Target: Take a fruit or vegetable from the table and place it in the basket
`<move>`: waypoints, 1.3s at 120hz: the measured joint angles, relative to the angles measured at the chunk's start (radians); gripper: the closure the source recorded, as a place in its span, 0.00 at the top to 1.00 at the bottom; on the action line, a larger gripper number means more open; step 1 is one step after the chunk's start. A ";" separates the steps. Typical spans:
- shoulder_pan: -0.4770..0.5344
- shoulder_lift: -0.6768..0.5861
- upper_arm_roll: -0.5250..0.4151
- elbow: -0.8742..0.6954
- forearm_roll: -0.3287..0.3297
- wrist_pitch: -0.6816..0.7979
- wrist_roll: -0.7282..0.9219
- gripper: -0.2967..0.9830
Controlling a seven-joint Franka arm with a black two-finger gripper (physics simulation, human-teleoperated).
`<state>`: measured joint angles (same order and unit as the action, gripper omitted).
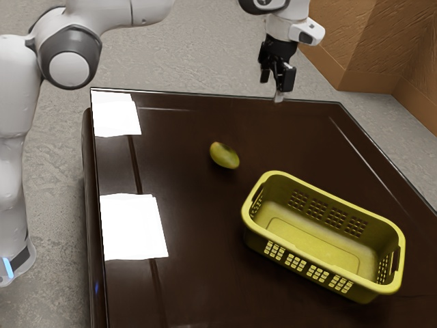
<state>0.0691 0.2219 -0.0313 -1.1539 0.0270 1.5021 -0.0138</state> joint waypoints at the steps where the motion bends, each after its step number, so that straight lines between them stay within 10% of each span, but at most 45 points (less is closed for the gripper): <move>1: 0.000 0.001 0.000 0.002 0.000 -0.001 0.000 0.77; 37: -0.005 -0.059 -0.010 -0.017 -0.009 -0.081 0.072 0.77; 86: -0.071 -0.441 0.016 -0.796 0.001 0.146 0.589 0.77; 98: -0.259 -0.465 0.136 -0.836 0.054 0.208 0.706 0.77; 125: -0.325 -0.374 0.417 -0.812 0.107 0.312 0.959 0.77; 156: -0.323 -0.126 0.436 -0.664 0.009 0.415 1.243 0.77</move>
<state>-0.2542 0.0955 0.4051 -1.8175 0.0364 1.9169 1.2297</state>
